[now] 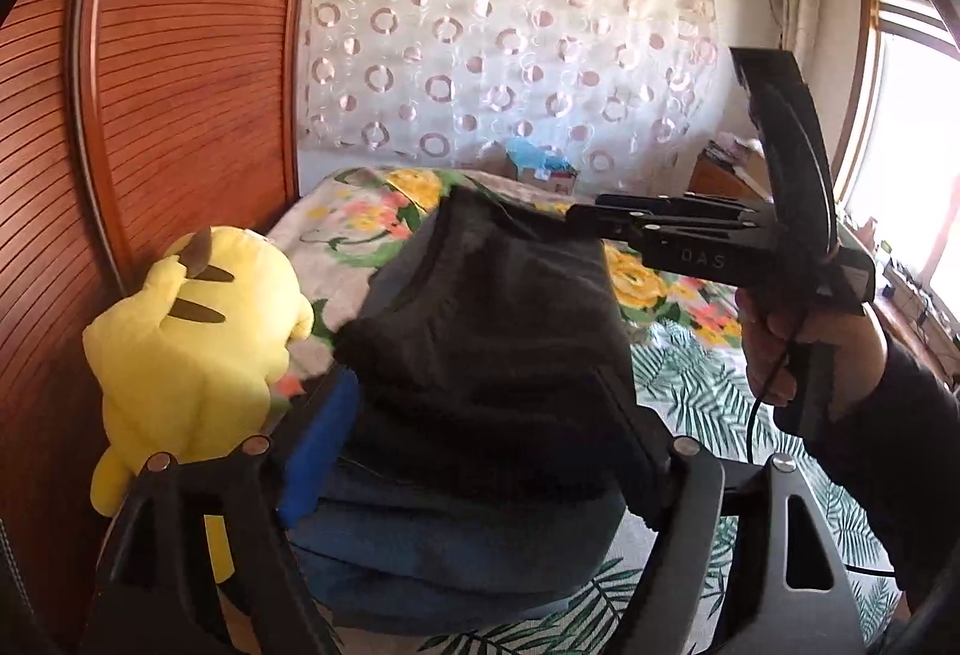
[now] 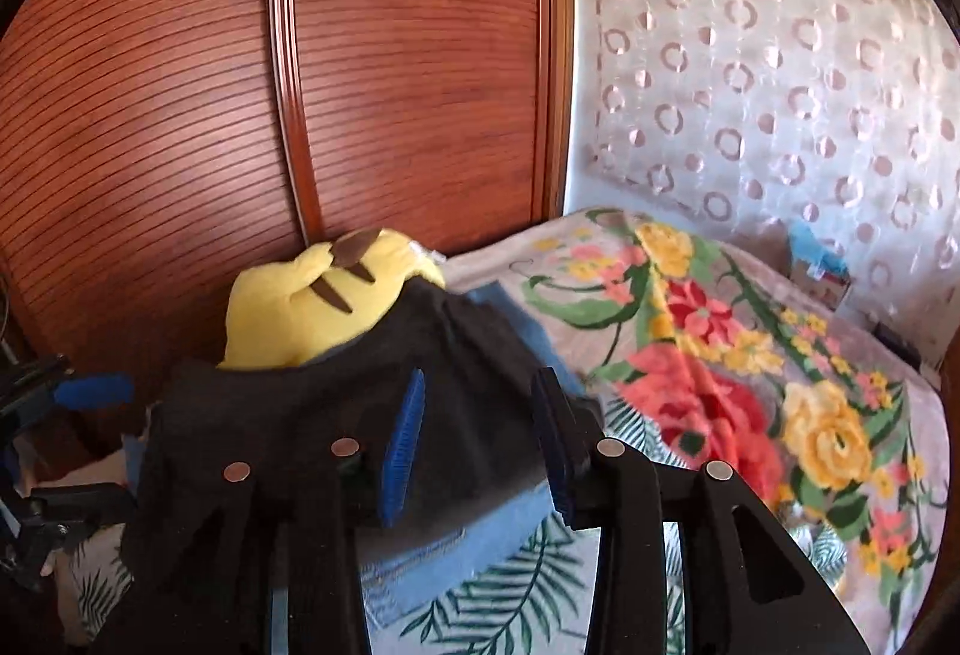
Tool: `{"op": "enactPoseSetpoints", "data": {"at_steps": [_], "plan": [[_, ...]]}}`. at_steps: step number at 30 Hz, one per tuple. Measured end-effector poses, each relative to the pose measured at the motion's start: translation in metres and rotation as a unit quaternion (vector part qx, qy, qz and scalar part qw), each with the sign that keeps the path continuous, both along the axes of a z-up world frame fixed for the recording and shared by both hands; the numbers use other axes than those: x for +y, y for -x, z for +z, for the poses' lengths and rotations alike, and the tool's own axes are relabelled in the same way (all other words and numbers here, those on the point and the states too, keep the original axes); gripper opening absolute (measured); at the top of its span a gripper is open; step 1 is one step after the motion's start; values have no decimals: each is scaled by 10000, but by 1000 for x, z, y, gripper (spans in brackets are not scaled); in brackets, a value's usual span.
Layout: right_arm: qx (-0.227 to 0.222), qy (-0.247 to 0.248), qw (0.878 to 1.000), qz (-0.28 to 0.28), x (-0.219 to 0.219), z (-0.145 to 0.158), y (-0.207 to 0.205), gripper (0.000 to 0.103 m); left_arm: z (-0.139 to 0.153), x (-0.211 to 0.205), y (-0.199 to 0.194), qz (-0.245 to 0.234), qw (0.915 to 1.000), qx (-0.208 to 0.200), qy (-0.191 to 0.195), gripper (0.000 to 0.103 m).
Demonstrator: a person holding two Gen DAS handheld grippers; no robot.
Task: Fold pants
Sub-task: 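Carry the shorts with the right tool and lay them on the blue jeans stack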
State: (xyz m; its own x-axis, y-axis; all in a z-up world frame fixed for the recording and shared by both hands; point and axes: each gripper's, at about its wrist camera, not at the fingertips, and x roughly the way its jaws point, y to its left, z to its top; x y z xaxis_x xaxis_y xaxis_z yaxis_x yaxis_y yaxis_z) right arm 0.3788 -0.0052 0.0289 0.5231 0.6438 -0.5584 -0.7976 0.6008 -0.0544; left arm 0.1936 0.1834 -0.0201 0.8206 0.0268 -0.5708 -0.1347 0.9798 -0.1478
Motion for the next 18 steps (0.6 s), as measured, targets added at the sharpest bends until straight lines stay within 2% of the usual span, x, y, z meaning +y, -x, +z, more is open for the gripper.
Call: {"op": "enactPoseSetpoints", "data": {"at_steps": [5,7,10,18], "plan": [[269,102,9991,-300,-1,-6,-25,38,-15,-3,-5,-19,9995,306,-27,79],[228,331,9969,-683,4,-9,-37,38,-18,-2,-5,10,9993,368,-22,79],[431,147,9962,-747,1,-8,-48,38,-21,-4,-6,13,9991,420,-47,79],[314,56,9958,-860,-11,2,-24,38,-12,-9,0,36,9992,370,-157,79]]}}
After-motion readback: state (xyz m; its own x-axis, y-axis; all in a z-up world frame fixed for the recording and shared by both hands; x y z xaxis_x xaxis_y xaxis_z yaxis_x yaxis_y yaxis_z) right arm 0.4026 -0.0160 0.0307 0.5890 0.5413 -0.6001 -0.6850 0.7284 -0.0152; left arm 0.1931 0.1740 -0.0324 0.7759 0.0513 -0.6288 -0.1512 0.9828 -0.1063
